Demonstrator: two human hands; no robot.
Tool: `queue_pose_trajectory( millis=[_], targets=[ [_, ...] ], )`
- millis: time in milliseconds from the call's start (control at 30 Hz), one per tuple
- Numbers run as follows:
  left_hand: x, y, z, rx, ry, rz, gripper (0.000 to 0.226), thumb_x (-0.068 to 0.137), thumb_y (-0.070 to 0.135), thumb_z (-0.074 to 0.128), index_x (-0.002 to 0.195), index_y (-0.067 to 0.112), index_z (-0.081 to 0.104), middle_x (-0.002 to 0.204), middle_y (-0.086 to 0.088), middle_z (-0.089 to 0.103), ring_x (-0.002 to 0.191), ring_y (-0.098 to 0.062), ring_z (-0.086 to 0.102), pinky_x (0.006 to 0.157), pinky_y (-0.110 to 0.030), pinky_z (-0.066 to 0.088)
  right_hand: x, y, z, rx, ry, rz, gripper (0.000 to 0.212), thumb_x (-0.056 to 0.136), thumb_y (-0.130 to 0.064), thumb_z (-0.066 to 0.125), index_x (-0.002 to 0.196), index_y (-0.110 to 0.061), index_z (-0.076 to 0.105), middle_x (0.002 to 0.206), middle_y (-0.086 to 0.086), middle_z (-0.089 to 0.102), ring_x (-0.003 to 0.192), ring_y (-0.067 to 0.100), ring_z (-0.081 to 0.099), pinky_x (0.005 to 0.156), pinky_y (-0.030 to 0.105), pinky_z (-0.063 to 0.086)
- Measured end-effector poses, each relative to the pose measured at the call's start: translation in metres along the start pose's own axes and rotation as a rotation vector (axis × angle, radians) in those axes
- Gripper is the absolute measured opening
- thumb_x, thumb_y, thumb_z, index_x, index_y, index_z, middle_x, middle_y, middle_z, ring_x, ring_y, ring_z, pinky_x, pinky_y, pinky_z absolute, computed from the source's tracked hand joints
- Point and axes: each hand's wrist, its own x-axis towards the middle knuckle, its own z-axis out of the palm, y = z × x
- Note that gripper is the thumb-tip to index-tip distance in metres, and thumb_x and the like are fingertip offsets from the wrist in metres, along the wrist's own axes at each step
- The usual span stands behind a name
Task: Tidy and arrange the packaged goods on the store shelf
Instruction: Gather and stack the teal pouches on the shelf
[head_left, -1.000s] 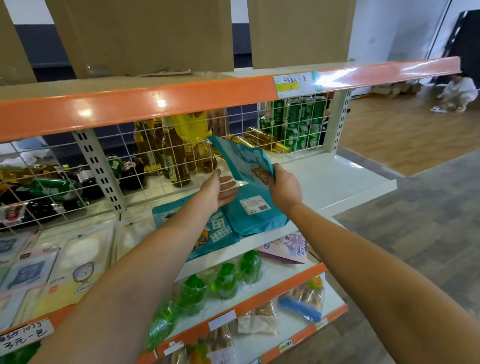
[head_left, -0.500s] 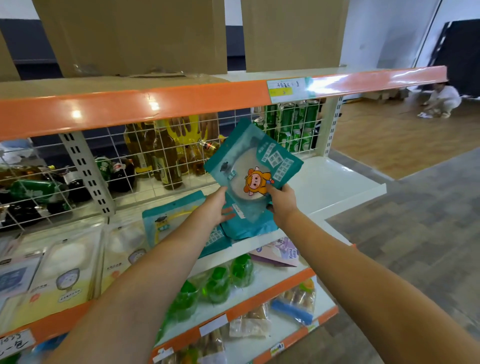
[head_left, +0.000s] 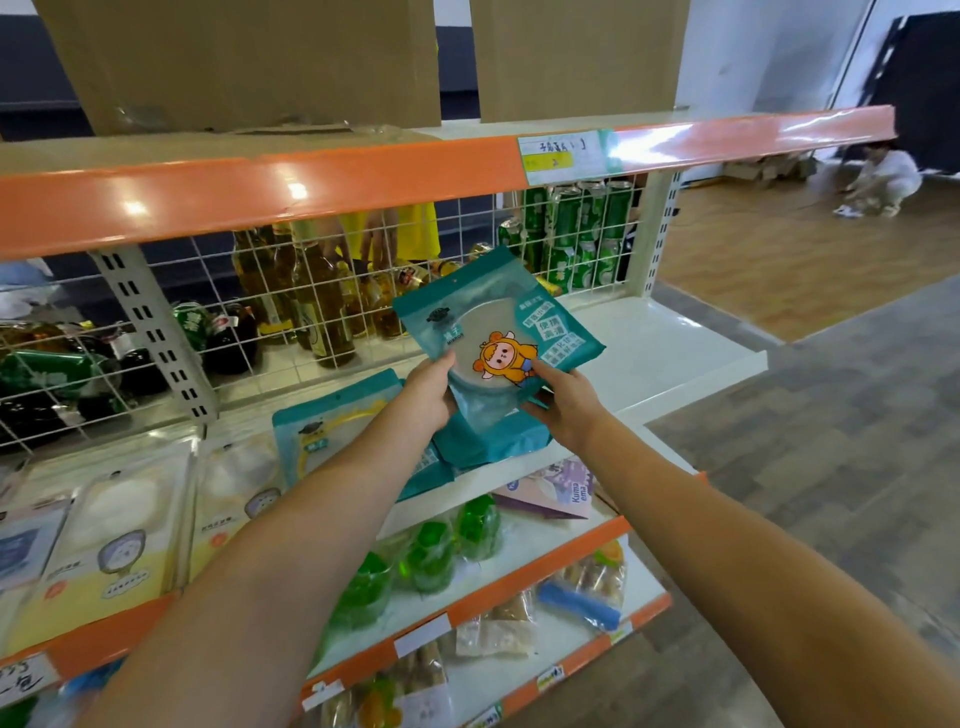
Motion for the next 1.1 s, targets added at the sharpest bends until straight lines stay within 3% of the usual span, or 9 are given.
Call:
queue_pose_trajectory(
  millis=[133,267,367,433,633,833,933,1000,1100],
  targets=[
    [0.005,0.002,-0.006,0.057,0.011,0.011,0.02,0.098,0.023,0.053,0.107,0.006,0.06,0.104,-0.011,0.066,0.078,-0.023,0.063,0.078,-0.04,0.049,0.008,-0.015,-0.021,-0.062,0.036,-0.017,0.024,0.099,-0.018,0.05,0.121,-0.01,0.046,0.111,0.012,0.058,0.093,0.023,0.061,0.073,0.032,0.055],
    [0.011,-0.001,-0.012,0.096,0.062,0.014,0.021,0.098,0.021,0.052,0.113,0.007,0.058,0.107,-0.012,0.066,0.073,-0.021,0.06,0.08,-0.039,0.049,0.02,-0.027,-0.04,-0.22,0.116,-0.07,0.03,0.1,-0.024,0.048,0.124,-0.007,0.044,0.096,0.007,0.059,0.095,0.023,0.058,0.09,0.039,0.052],
    [0.015,-0.005,-0.014,0.11,0.101,0.004,0.025,0.097,0.02,0.053,0.116,0.004,0.058,0.105,-0.012,0.066,0.069,-0.02,0.058,0.082,-0.038,0.049,0.031,-0.03,-0.05,-0.36,0.182,-0.097,0.036,0.1,-0.025,0.048,0.13,-0.006,0.044,0.118,0.012,0.058,0.104,0.025,0.056,0.094,0.039,0.05],
    [0.018,-0.008,-0.015,0.125,0.111,-0.001,0.033,0.097,0.019,0.053,0.125,0.001,0.055,0.087,-0.008,0.063,0.068,-0.02,0.058,0.084,-0.038,0.049,0.039,-0.028,-0.055,-0.452,0.21,-0.104,0.035,0.099,-0.025,0.048,0.129,-0.007,0.046,0.129,0.013,0.055,0.11,0.026,0.056,0.095,0.039,0.05],
    [0.025,-0.019,-0.012,0.192,0.13,-0.025,0.031,0.098,0.017,0.052,0.124,0.0,0.054,0.08,-0.009,0.06,0.068,-0.022,0.058,0.086,-0.042,0.05,0.054,-0.021,-0.061,-0.78,0.223,-0.153,0.033,0.098,-0.028,0.048,0.126,-0.011,0.051,0.13,0.009,0.057,0.115,0.025,0.055,0.092,0.035,0.049],
    [0.038,-0.03,-0.016,0.346,0.24,-0.028,0.033,0.096,0.026,0.056,0.115,-0.001,0.057,0.091,-0.013,0.064,0.094,-0.03,0.064,0.094,-0.046,0.051,0.065,-0.016,-0.059,-1.189,0.128,-0.305,0.033,0.099,-0.025,0.046,0.128,-0.01,0.052,0.129,0.008,0.057,0.114,0.023,0.055,0.081,0.027,0.045],
    [0.039,-0.031,-0.017,0.4,0.303,-0.031,0.03,0.095,0.025,0.056,0.114,0.002,0.056,0.096,-0.012,0.064,0.09,-0.027,0.059,0.084,-0.037,0.051,0.072,-0.015,-0.056,-1.353,0.075,-0.388,0.032,0.099,-0.024,0.045,0.126,-0.011,0.054,0.128,0.007,0.059,0.112,0.022,0.057,0.084,0.028,0.047],
    [0.043,-0.033,-0.018,0.401,0.31,-0.04,0.034,0.094,0.023,0.059,0.12,0.002,0.056,0.107,-0.014,0.065,0.09,-0.027,0.06,0.087,-0.039,0.052,0.076,-0.015,-0.053,-1.427,0.034,-0.416,0.032,0.098,-0.025,0.045,0.126,-0.013,0.054,0.129,0.006,0.058,0.112,0.021,0.057,0.088,0.031,0.049],
    [0.041,-0.035,-0.017,0.447,0.313,-0.03,0.021,0.096,0.016,0.055,0.113,0.005,0.055,0.095,-0.011,0.063,0.082,-0.025,0.06,0.081,-0.034,0.051,0.08,-0.014,-0.05,-1.49,-0.019,-0.431,0.031,0.098,-0.026,0.045,0.126,-0.014,0.054,0.128,0.005,0.057,0.113,0.02,0.056,0.089,0.033,0.051]
  ],
)
